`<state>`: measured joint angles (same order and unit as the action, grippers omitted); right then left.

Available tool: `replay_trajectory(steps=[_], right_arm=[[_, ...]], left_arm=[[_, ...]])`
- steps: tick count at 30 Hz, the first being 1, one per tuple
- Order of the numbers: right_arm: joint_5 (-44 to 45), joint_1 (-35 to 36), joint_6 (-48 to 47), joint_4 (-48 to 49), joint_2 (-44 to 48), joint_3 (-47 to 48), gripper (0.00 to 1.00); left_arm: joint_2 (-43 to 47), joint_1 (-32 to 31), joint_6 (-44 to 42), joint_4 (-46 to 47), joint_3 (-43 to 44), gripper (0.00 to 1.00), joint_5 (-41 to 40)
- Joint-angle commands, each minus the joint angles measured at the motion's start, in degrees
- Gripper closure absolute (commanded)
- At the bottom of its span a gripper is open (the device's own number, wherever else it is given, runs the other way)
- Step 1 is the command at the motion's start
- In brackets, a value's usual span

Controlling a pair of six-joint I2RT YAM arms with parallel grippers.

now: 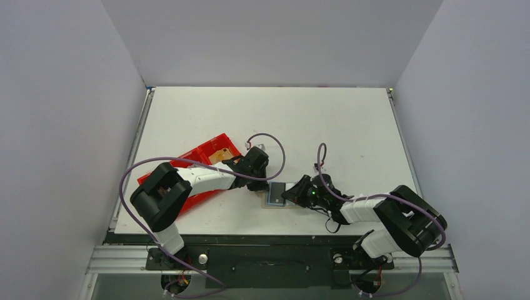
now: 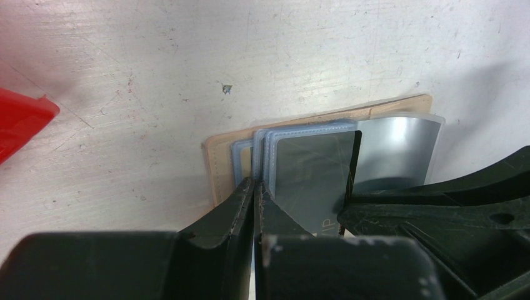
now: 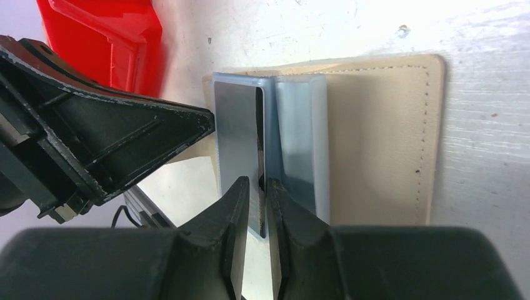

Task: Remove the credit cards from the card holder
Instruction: Remove the credit card from the card holder.

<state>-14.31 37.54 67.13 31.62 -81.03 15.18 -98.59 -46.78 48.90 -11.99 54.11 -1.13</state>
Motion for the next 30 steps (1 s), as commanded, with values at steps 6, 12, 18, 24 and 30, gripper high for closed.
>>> replay_trajectory(steps=[6, 12, 18, 24, 30], right_arm=[[-1.3, -1.5, 2.9, 9.7, -1.6, -1.7, 0.92], [-1.3, -1.9, 3.2, 10.5, -1.9, -2.1, 0.98], [-0.5, -2.5, 3.6, 10.4, -1.5, -3.4, 1.0], [3.0, -2.9, 0.7, 2.3, 2.6, -3.6, 1.0], [5.6, -3.0, -2.2, -5.2, 7.7, -3.2, 1.0]], left_arm=[[-2.1, -0.3, -1.1, -4.8, -1.3, 1.0, -1.4], [-2.2, -0.3, -1.1, -4.8, -1.2, 1.0, -1.4], [-2.4, -0.2, -1.1, -5.4, -1.0, 1.0, -1.5], [-3.0, -0.2, -1.1, -6.2, -0.8, 1.0, -2.3], [-3.3, -0.1, -1.3, -6.3, -0.7, 1.0, -2.4]])
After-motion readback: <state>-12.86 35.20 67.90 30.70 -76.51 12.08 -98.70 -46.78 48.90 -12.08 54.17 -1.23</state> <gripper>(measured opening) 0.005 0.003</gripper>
